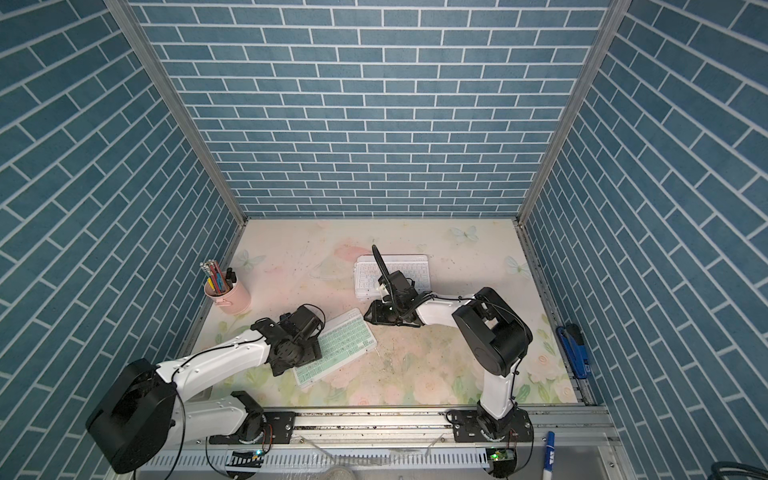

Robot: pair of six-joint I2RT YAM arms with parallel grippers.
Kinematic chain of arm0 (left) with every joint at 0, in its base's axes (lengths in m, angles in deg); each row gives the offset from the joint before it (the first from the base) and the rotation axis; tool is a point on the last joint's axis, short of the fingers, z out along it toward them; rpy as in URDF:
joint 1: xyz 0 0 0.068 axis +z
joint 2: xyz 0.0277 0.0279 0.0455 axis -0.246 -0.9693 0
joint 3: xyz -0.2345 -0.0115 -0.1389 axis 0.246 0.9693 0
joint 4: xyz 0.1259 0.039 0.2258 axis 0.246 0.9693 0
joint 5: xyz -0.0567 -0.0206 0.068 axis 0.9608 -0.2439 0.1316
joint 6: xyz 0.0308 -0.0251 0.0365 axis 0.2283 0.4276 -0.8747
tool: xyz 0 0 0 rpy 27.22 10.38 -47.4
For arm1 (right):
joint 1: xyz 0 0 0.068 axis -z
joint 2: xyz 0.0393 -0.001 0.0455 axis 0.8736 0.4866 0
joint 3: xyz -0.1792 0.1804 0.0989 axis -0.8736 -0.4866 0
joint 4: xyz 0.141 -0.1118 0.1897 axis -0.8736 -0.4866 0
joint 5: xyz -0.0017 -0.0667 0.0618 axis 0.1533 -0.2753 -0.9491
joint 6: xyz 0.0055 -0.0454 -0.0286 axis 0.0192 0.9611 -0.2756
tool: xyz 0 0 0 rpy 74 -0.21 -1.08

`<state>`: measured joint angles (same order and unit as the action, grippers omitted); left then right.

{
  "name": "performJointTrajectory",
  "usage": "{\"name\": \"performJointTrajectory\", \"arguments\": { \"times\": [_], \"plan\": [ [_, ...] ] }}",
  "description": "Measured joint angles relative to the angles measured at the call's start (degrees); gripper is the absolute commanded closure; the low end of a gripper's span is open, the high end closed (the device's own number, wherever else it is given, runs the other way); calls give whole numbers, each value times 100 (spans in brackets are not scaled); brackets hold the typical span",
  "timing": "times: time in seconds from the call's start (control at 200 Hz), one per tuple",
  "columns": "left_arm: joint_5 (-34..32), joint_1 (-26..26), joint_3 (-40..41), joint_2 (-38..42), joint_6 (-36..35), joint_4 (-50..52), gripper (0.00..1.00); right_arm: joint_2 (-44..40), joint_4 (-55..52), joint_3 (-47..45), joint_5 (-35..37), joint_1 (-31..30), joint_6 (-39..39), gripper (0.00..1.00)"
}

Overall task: Stack the numeric keypads
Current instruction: Move the numeric keypad to the center of the board.

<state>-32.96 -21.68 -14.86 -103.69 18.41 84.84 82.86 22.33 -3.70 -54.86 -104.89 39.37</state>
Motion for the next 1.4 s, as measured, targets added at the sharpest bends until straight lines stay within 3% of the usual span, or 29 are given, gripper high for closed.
{"name": "performJointTrajectory", "arguments": {
  "times": [0.345,0.585,0.971,1.396],
  "plan": [
    [90,15,-260,-448,-570,-372,11,-509,1320,-1196,170,-229,-734,61],
    [50,-37,-396,-697,-931,-817,11,-1298,1117,-1912,396,-332,-1172,61],
    [247,-55,-225,-365,-1099,-1054,11,-1530,269,-1786,494,-350,-1226,61],
    [142,-81,20,-264,-1150,-1298,11,-1447,422,-1770,184,-328,-1270,60]
  ]
}}
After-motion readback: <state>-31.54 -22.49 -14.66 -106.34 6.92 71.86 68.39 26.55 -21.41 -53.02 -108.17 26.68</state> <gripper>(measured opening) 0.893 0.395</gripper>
